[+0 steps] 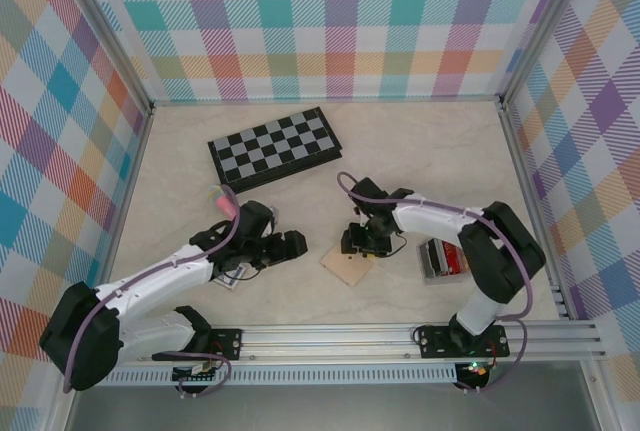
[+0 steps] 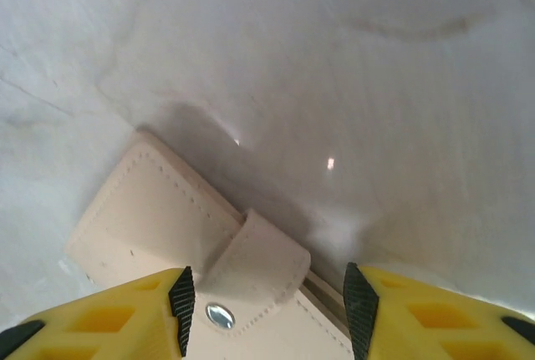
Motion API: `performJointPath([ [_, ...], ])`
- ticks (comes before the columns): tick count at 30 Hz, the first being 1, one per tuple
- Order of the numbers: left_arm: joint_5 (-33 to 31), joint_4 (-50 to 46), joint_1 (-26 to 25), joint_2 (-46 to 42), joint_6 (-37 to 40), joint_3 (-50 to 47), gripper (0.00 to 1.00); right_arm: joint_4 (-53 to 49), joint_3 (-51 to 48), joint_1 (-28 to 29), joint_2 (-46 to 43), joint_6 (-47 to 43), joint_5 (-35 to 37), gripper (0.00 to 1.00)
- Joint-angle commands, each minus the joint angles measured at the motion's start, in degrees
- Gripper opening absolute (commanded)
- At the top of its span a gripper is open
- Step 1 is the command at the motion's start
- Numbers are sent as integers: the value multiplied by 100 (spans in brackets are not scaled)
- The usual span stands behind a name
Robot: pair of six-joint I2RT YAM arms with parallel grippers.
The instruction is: Put the credit cards into the card holder
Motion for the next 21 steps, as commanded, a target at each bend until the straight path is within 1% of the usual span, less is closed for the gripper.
performJointPath([
  [1,194,100,-202,195,-174,200,79,232,-373,74,-394,456,-231,53],
  [2,195,312,-256,254,-224,210,78,285,-481,109,-489,533,-244,52],
  [5,173,484,-453,472,-395,210,76,361,-727,196,-661,727,-253,51],
  [10,129,902,-803,980,-744,245,72,728,-1082,359,-801,1008,-525,43],
  [12,134,1129,-913,1185,-865,267,70,881,-1211,449,-911,1195,-555,41],
  [15,-3,1311,-1060,1456,-990,369,69,1375,-1524,482,-1142,1605,-731,35],
  [17,-184,1230,-1088,1658,-1066,505,60,1816,-1763,482,-1318,1892,-867,34],
  [18,-229,1236,-1088,1752,-1103,546,58,1925,-1826,482,-1377,1974,-892,33],
  [21,-221,1411,-1088,2046,-1166,655,54,1647,-1794,482,-1566,1972,-624,34],
])
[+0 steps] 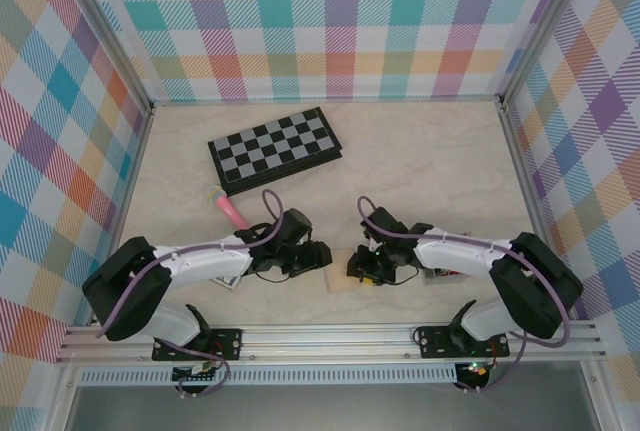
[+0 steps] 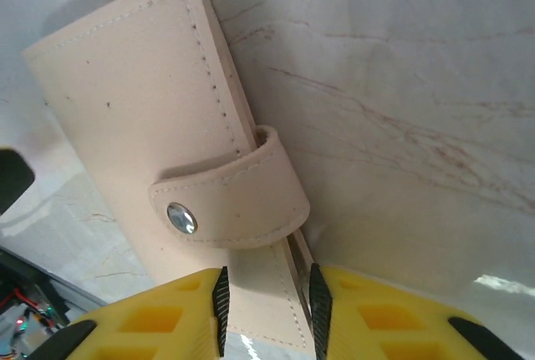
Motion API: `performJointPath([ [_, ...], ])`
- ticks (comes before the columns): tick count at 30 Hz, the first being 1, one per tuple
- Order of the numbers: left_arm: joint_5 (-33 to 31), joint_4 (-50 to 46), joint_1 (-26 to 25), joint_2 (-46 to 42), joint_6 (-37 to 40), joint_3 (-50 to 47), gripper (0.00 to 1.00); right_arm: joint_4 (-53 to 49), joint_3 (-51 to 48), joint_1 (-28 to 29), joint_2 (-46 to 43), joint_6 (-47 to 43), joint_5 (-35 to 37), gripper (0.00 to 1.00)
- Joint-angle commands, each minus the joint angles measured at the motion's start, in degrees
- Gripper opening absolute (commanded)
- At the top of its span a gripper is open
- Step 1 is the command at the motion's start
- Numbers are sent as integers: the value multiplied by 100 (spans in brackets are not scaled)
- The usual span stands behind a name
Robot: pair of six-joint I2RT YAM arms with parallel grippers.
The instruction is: Put the credit cards into the card holder
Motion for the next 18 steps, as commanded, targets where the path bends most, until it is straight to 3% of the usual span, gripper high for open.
performJointPath([
  [1,-115,261,-61,283,-172,238,53,-89,82,12,-254,224,244,36],
  [6,73,486,-66,636,-161,334,46,-1069,504,16,-336,-322,833,38],
  [10,109,573,-67,772,-202,320,39,-958,712,18,-193,-622,560,31],
  [18,160,912,-68,845,-294,211,38,-696,975,40,319,-760,258,24],
])
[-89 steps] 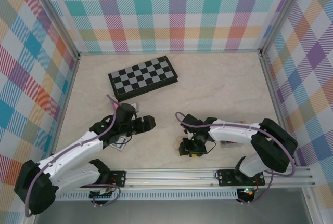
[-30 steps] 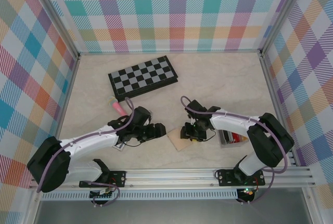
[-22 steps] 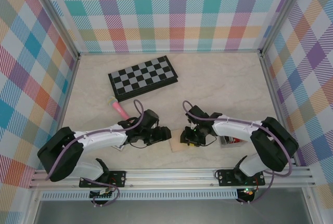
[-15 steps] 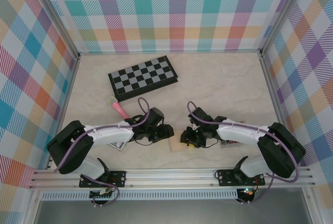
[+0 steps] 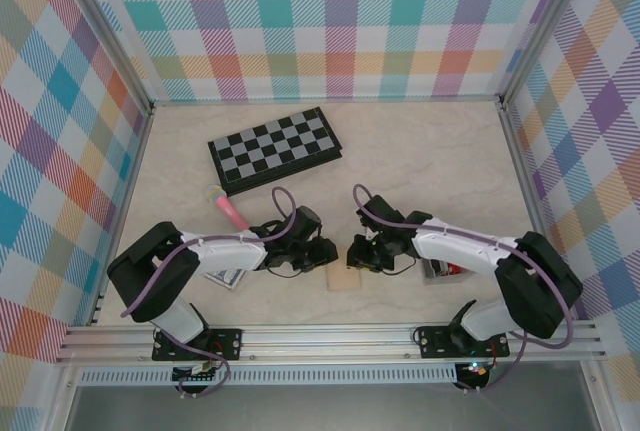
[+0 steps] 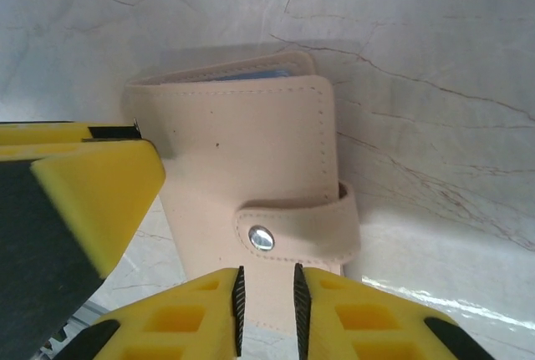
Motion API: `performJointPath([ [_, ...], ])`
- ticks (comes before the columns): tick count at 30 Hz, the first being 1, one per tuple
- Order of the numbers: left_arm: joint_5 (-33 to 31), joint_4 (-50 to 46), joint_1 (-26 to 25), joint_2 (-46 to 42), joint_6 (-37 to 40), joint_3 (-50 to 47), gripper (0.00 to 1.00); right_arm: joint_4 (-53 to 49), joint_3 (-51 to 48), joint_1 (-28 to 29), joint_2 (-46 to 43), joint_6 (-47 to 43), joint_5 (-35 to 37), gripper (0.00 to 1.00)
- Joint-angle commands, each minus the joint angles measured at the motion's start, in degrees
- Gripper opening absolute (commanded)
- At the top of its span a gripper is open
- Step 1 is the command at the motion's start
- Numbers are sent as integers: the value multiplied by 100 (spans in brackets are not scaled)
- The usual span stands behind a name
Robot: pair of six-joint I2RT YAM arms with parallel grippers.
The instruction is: Put the credit cards into the card holder
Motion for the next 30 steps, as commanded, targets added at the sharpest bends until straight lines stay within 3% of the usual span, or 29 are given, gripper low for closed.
performJointPath([
  [1,98,225,-64,99,-77,4,38,16,224,45,240,-194,-150,22],
  [14,82,145,-68,196,21,-32,45,-184,-50,66,814,146,397,17],
  [18,371,565,-63,231,93,-26,34,-89,-119,68,824,135,395,17],
  [24,255,541,-68,-63,190,-55,14,-254,55,67,657,40,491,20],
  [30,261,709,-70,-294,235,-189,0,-495,399,139,368,-237,640,31],
])
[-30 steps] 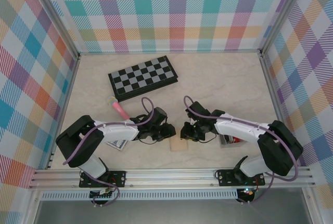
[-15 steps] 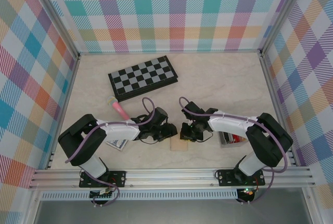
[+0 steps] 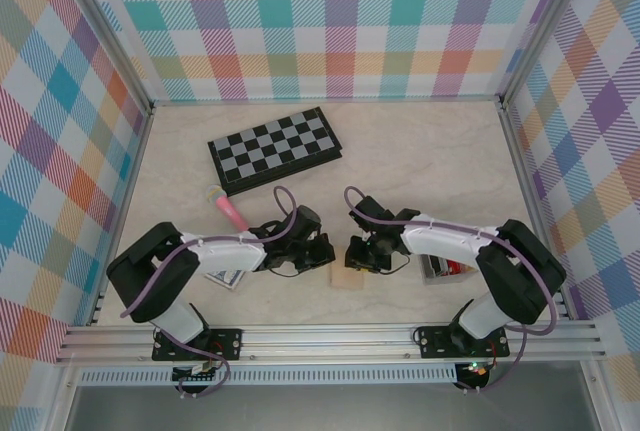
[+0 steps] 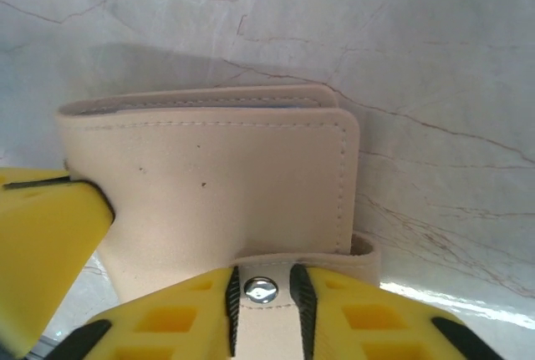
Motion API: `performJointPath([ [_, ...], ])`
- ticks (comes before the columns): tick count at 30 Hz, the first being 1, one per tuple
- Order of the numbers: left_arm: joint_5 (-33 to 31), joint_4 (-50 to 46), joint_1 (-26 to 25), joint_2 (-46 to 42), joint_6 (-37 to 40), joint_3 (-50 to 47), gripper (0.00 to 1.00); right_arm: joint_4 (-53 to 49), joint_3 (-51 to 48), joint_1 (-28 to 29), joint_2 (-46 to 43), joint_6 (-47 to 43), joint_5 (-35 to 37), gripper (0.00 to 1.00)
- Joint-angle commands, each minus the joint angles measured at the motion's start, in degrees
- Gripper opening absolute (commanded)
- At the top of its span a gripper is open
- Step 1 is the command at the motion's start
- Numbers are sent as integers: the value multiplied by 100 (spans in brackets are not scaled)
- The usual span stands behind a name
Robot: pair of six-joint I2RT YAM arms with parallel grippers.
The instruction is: Put the credit cards into the card holder
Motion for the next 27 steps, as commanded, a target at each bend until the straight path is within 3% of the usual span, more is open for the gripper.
performJointPath([
  [1,82,322,-67,-257,55,-108,0,-421,239,105,-147,-234,326,33],
  [10,-75,270,-65,-419,27,-130,0,-550,423,608,212,-157,788,47],
  [13,-50,287,-64,-398,27,-130,0,-623,544,714,417,-129,948,47],
  [20,-167,1,-63,-425,116,-215,0,-1019,516,733,555,207,1699,20],
  [27,-429,-465,-52,-437,426,-442,0,-967,185,600,22,188,1688,11],
])
